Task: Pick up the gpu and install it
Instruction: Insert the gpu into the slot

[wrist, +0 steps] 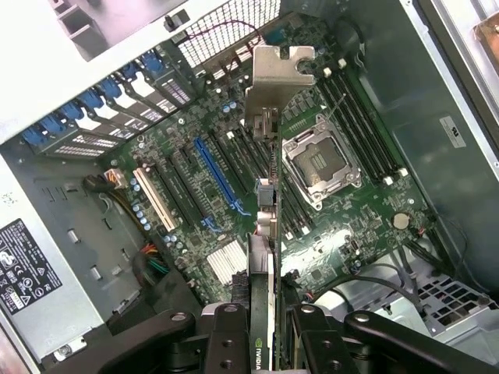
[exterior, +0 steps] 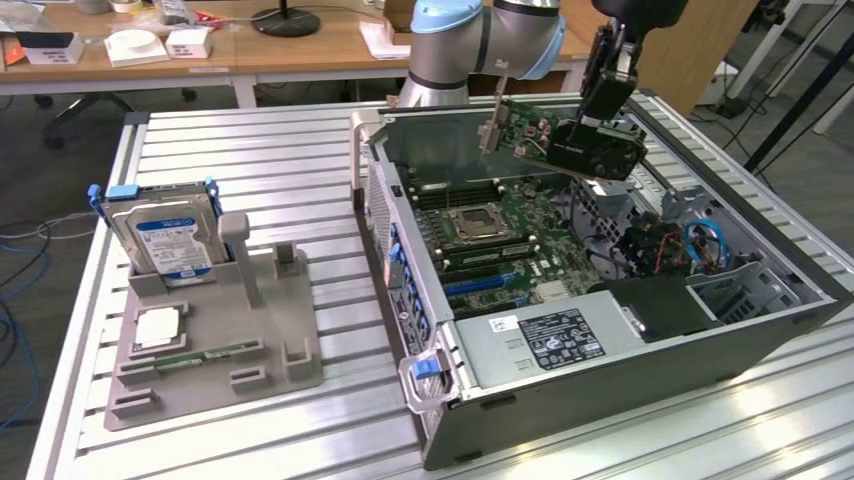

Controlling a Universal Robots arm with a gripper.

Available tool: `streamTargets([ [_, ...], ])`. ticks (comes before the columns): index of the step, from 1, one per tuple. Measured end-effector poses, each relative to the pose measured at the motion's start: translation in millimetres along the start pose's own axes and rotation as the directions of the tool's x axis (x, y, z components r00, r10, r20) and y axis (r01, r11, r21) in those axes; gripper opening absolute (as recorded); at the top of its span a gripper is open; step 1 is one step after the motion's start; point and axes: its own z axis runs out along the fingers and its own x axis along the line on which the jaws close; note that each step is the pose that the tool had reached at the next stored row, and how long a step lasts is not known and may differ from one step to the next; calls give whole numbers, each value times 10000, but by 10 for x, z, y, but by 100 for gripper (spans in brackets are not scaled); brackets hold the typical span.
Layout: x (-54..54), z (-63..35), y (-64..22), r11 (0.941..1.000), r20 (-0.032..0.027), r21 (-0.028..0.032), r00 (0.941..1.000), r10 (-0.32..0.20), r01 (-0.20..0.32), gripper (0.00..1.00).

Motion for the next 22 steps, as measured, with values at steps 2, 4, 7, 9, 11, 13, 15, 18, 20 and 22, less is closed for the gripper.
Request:
streamTargets([
  [2, 0, 0, 0, 10000, 0, 0, 10000, 0, 0, 26],
  [4, 0, 0, 0, 10000, 0, 0, 10000, 0, 0, 26],
  [7, 0, 0, 0, 10000, 0, 0, 10000, -10, 10, 26],
  [9, 0, 0, 0, 10000, -1, 2, 10000, -59, 59, 26],
  [11, 0, 0, 0, 9997, -3, 8, 9997, -239, 239, 26],
  [13, 0, 0, 0, 9990, -5, 15, 9990, -438, 438, 26],
  [15, 0, 0, 0, 9978, -9, 22, 9978, -665, 666, 26],
  [18, 0, 0, 0, 9949, -13, 33, 9950, -1003, 1003, 26],
  [20, 0, 0, 0, 9930, -16, 38, 9930, -1178, 1178, 26],
  [22, 0, 0, 0, 9920, -17, 41, 9920, -1261, 1261, 26],
])
